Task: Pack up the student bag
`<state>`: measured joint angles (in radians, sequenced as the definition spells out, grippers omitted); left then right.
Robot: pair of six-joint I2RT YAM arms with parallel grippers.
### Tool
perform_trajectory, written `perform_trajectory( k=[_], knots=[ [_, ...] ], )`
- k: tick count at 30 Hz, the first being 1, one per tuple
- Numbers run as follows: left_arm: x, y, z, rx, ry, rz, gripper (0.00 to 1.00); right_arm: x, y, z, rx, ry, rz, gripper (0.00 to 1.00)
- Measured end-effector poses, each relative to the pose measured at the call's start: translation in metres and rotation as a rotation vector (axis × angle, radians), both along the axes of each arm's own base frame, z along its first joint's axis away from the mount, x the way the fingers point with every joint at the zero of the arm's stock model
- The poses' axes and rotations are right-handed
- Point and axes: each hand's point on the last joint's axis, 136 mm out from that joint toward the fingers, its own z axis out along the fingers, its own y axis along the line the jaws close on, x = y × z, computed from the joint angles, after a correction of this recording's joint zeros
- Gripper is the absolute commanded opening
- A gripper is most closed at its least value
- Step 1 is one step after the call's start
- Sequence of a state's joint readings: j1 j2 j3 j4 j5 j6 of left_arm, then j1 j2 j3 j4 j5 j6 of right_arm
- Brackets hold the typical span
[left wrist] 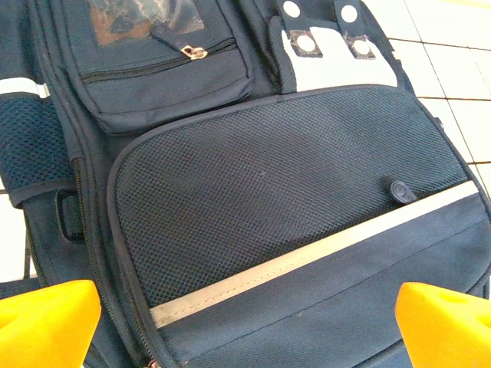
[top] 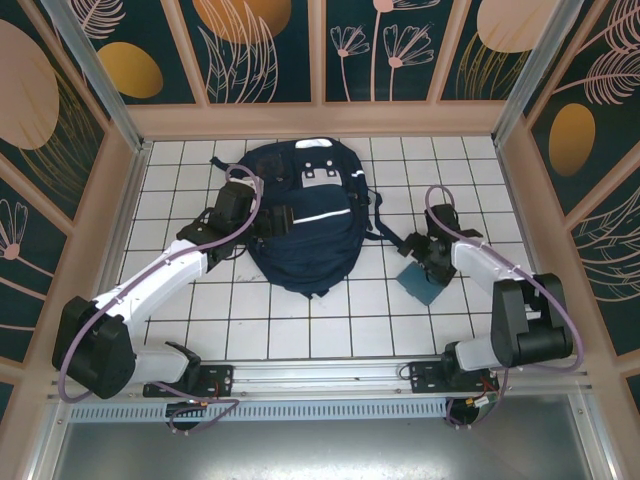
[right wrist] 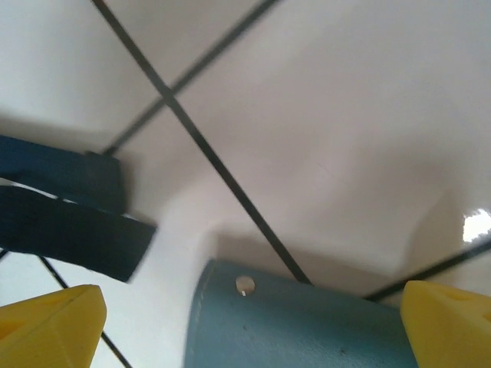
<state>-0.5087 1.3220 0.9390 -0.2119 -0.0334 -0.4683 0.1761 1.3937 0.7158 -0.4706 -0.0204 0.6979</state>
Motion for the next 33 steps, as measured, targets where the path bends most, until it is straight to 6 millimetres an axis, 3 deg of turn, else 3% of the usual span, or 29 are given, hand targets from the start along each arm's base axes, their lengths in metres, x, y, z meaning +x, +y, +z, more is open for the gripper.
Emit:
perform_trajectory(
  k=[6,9,15,21,23,33],
  knots=[
    [0.0,-0.002,0.001,-0.009,0.0,-0.009,0.98,-0.017,-0.004,-0.005,-0.017,0.028,-0.018,0.99],
    [-0.001,-0.004,0.002,-0.017,-0.001,-0.016,0.98,-0.032,0.012,-0.01,0.012,0.054,0.021,0.98],
    [0.0,-0.009,0.006,-0.045,-0.008,-0.031,0.98,-0.045,0.044,-0.004,0.058,0.048,0.113,0.83],
    [-0.001,-0.013,0.007,-0.062,-0.005,-0.051,0.99,-0.041,0.035,-0.004,0.023,0.034,0.088,0.66],
    [-0.002,-0.014,0.007,-0.065,-0.004,-0.056,0.99,-0.038,0.029,-0.004,0.018,0.029,0.062,0.54],
    [-0.002,-0.015,0.006,-0.072,0.001,-0.055,0.99,-0.033,0.02,-0.01,0.052,0.015,0.002,0.46]
  ],
)
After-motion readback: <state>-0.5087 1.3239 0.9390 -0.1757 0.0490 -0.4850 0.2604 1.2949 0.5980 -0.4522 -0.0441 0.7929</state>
